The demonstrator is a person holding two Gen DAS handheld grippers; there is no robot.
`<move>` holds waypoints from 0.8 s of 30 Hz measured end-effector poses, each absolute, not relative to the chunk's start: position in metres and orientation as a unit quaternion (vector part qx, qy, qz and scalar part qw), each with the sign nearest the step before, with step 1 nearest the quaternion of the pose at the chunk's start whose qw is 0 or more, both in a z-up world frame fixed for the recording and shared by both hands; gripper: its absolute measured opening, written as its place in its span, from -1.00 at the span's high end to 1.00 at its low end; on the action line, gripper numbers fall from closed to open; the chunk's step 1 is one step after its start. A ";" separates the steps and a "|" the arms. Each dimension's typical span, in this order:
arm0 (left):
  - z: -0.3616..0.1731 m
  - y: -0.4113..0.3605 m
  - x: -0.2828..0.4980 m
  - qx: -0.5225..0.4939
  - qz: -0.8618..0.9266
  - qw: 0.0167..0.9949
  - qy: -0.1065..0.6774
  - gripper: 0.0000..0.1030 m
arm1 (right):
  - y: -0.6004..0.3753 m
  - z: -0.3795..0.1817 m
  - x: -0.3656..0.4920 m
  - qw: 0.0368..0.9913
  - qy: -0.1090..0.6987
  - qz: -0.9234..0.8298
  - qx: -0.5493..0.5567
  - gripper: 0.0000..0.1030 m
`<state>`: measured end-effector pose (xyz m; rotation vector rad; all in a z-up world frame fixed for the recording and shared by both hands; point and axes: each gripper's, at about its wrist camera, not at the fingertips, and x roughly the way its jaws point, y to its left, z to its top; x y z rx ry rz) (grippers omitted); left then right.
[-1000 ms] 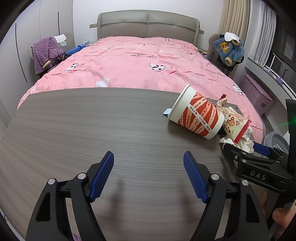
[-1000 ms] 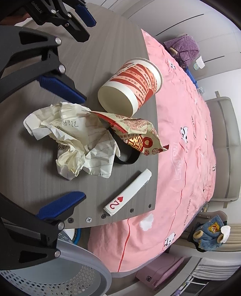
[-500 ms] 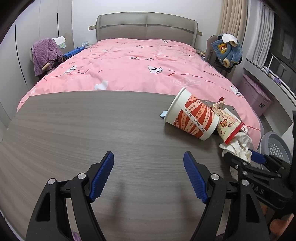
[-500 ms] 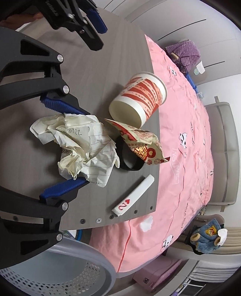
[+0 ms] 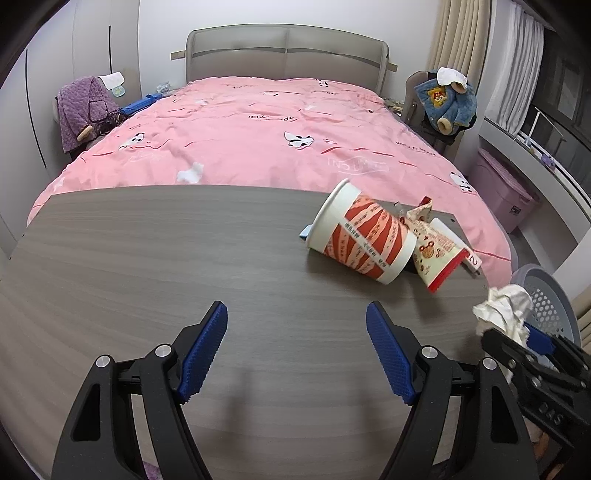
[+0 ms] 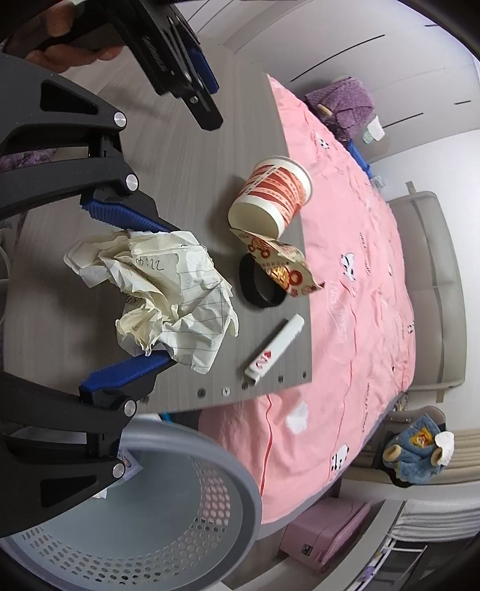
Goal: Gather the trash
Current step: 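Grasp the crumpled white paper with the right gripper, then grasp the red-white paper cup with the left gripper while the right gripper holds the paper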
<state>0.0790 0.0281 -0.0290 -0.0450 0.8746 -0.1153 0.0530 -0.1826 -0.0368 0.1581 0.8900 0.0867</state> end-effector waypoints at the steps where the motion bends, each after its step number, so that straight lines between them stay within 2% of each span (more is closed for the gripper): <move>1: -0.028 0.028 0.081 -0.023 -0.056 0.904 0.423 -0.44 | -0.184 -0.036 0.051 0.900 0.428 0.040 0.076 -0.17; 24: -0.011 -0.020 0.155 -0.124 0.012 0.879 0.461 -0.44 | -0.242 -0.019 0.050 0.908 0.395 0.051 0.132 -0.17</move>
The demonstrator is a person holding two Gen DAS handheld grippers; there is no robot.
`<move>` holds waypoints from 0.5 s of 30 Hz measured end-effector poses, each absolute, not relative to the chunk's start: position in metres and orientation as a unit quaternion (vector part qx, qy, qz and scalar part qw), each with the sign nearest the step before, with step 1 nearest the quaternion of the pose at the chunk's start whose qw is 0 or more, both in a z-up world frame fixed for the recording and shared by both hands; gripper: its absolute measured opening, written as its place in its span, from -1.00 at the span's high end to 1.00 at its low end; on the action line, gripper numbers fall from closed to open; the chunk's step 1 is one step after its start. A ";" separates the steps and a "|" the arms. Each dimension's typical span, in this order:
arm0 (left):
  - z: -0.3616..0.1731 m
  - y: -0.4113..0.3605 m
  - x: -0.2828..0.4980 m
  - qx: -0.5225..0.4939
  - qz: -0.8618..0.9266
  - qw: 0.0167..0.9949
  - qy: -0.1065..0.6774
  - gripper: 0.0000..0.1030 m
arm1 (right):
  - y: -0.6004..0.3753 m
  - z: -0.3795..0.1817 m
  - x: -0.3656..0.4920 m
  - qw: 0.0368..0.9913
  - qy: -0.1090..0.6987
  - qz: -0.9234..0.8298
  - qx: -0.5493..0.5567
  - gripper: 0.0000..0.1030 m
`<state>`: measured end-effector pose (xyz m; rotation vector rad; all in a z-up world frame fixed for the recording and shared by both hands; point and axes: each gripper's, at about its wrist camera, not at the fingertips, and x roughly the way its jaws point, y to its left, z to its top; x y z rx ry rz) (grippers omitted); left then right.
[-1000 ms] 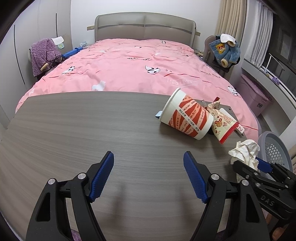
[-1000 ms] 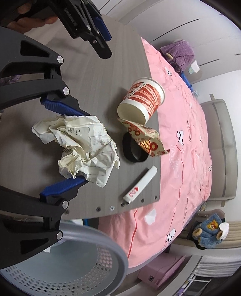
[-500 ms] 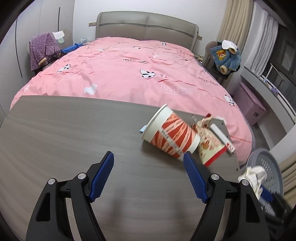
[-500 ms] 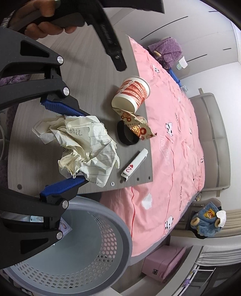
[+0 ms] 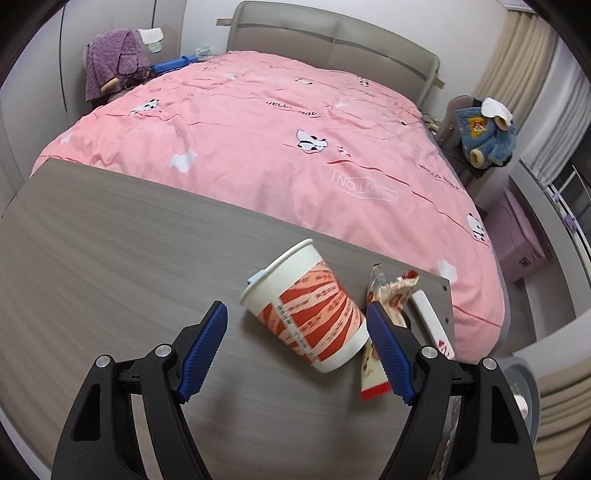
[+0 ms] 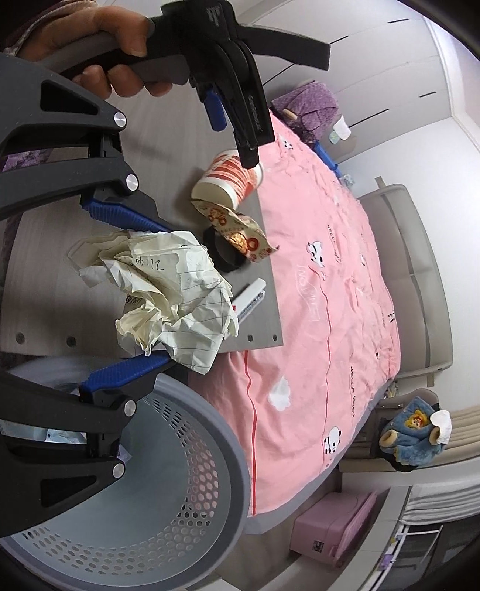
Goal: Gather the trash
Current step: 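Grasp the red-white paper cup with the left gripper while the right gripper holds the paper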
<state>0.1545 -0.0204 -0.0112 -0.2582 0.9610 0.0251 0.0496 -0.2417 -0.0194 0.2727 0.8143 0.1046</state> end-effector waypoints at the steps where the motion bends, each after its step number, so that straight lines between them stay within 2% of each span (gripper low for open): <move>1: -0.013 -0.020 0.157 -0.126 0.016 0.877 0.464 -0.44 | -0.243 -0.019 0.050 0.908 0.394 0.051 0.134 -0.17; 15: -0.032 -0.023 0.176 -0.137 0.047 0.865 0.480 -0.45 | -0.262 -0.023 0.050 0.906 0.393 0.044 0.153 -0.17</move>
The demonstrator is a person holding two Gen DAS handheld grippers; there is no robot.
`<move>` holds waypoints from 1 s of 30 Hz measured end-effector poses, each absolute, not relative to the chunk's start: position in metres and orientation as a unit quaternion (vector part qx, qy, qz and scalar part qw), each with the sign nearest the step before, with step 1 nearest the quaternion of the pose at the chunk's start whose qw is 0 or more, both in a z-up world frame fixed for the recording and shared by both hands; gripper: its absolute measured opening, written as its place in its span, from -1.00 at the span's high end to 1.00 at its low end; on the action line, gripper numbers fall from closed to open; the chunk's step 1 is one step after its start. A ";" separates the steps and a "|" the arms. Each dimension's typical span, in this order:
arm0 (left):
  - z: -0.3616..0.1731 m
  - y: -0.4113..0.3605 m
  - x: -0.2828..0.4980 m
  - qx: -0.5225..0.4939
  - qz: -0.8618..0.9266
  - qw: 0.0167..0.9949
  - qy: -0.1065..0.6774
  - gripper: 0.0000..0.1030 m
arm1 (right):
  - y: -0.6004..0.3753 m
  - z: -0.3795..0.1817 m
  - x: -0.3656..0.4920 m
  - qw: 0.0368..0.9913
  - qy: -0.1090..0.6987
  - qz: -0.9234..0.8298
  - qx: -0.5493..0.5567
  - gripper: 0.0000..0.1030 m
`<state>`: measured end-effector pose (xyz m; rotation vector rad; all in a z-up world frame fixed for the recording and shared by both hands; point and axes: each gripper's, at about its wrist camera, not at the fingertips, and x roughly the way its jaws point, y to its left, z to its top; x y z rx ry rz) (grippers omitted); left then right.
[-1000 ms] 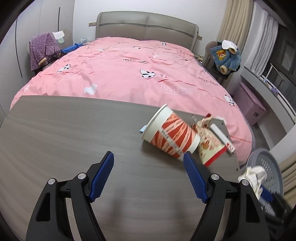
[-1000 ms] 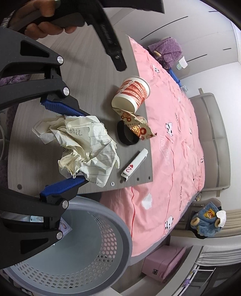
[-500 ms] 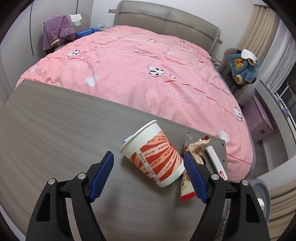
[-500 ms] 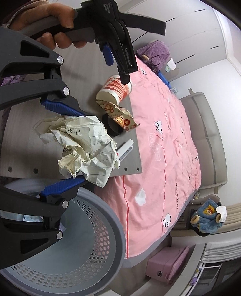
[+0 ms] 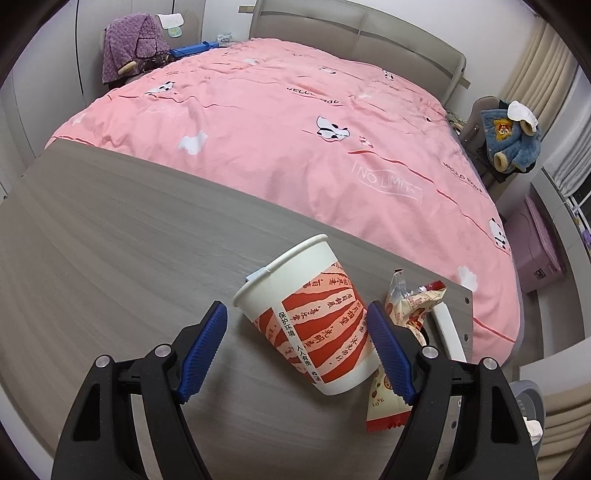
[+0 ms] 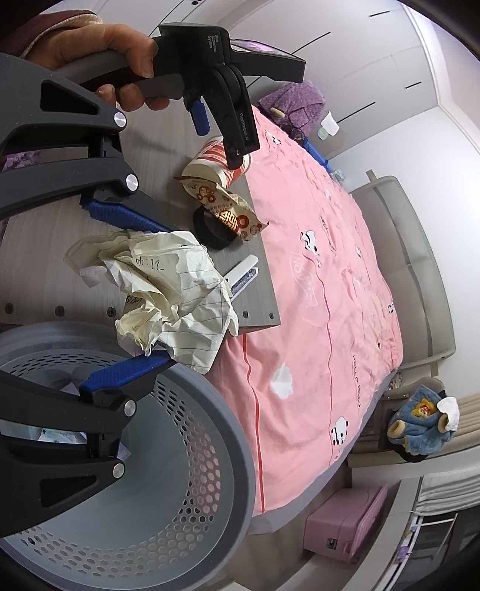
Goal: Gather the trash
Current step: 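Grasp the red-white paper cup with the left gripper while the right gripper holds the paper, then carry the cup and paper over the basket and open both grippers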
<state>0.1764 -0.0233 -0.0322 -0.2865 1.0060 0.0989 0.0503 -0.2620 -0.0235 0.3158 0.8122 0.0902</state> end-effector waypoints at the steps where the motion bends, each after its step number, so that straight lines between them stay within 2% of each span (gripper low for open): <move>1: -0.033 -0.023 0.177 -0.142 0.045 0.863 0.482 -0.45 | -0.262 -0.023 0.049 0.906 0.393 0.043 0.153 -0.17; 11: -0.046 -0.020 0.188 -0.180 0.029 0.852 0.490 -0.49 | -0.260 -0.020 0.047 0.907 0.393 0.042 0.148 -0.17; 22: -0.066 -0.010 0.203 -0.178 0.020 0.845 0.504 -0.47 | -0.263 -0.019 0.050 0.907 0.395 0.036 0.145 -0.17; 23: -0.067 -0.009 0.204 -0.176 0.018 0.847 0.502 -0.34 | -0.262 -0.020 0.050 0.906 0.396 0.035 0.144 -0.17; 24: -0.067 -0.009 0.204 -0.175 0.016 0.847 0.502 -0.12 | -0.262 -0.021 0.051 0.906 0.397 0.034 0.144 -0.17; 30: -0.067 -0.006 0.200 -0.155 -0.001 0.854 0.497 -0.10 | -0.262 -0.023 0.051 0.905 0.400 0.029 0.142 -0.17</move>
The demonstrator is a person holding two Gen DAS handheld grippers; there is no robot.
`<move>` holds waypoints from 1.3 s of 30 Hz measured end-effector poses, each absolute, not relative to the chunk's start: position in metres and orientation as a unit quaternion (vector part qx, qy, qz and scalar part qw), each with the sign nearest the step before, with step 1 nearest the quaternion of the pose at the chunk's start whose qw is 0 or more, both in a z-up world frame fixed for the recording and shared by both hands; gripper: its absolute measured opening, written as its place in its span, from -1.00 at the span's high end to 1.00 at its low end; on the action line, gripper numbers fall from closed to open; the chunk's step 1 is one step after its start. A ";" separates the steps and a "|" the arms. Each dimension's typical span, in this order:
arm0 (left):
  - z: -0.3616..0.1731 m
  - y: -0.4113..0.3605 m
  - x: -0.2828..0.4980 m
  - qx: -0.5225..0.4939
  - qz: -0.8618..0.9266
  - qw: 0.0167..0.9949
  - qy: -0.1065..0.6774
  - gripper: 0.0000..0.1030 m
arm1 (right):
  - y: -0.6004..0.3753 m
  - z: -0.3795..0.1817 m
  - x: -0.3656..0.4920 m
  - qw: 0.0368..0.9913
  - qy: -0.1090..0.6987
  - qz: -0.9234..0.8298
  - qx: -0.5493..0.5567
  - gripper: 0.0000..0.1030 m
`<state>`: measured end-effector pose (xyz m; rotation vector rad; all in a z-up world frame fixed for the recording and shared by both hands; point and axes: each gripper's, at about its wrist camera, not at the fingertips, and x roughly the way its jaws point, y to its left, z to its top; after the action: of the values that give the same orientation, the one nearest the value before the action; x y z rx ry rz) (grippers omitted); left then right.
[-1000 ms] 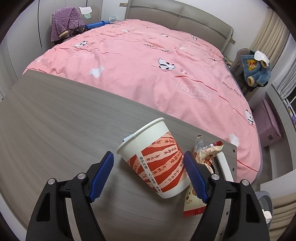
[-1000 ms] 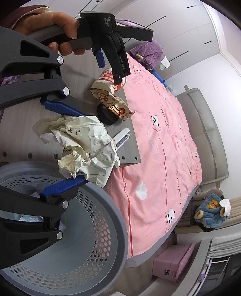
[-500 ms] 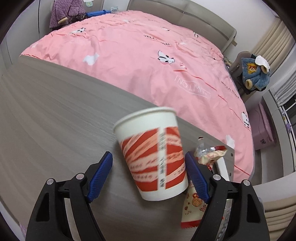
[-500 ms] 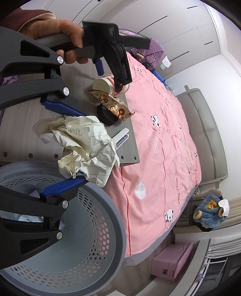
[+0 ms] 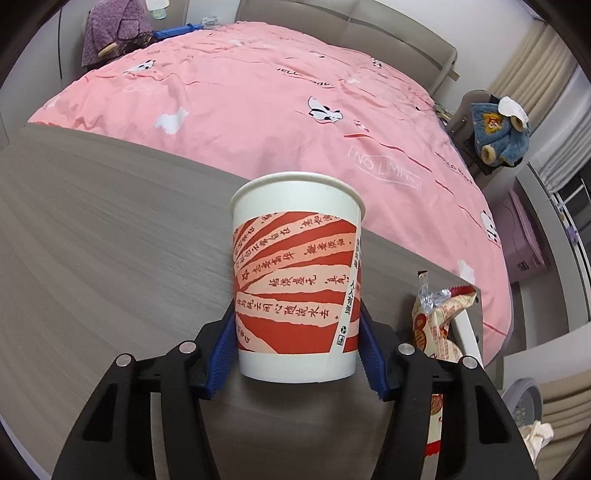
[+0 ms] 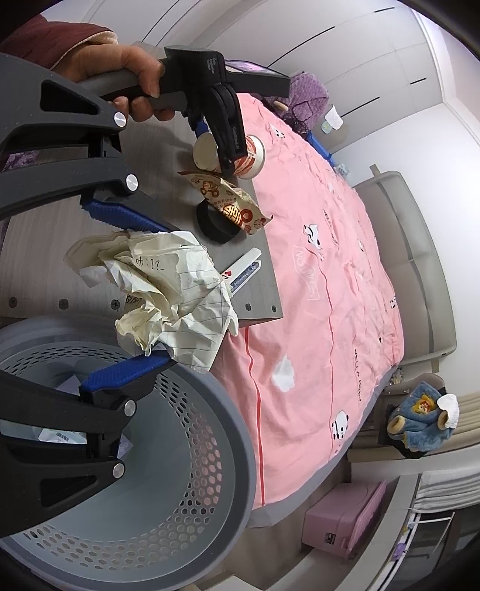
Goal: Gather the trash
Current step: 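Carry the cup and paper over the basket and open both grippers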
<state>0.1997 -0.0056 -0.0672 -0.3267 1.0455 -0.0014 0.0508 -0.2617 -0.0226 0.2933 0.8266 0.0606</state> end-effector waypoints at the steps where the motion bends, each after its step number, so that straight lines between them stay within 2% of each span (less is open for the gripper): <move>1: -0.066 -0.005 0.197 -0.149 -0.003 0.857 0.494 -0.10 | -0.261 -0.022 0.050 0.905 0.400 0.028 0.141 -0.17; 16: -0.031 -0.004 0.144 -0.056 -0.043 0.892 0.446 -0.10 | -0.258 -0.017 0.033 0.908 0.395 0.002 0.142 -0.17; 23: -0.012 -0.010 0.116 -0.045 -0.071 0.900 0.427 -0.10 | -0.262 -0.013 0.021 0.911 0.387 -0.008 0.142 -0.17; 39: 0.017 -0.083 0.062 0.001 -0.170 0.903 0.395 -0.10 | -0.302 -0.009 -0.021 0.916 0.363 -0.053 0.161 -0.17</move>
<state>0.0616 -0.0829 0.0171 0.0025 0.8174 -0.3516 -0.0211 -0.3021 -0.0090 0.3310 0.7467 -0.1090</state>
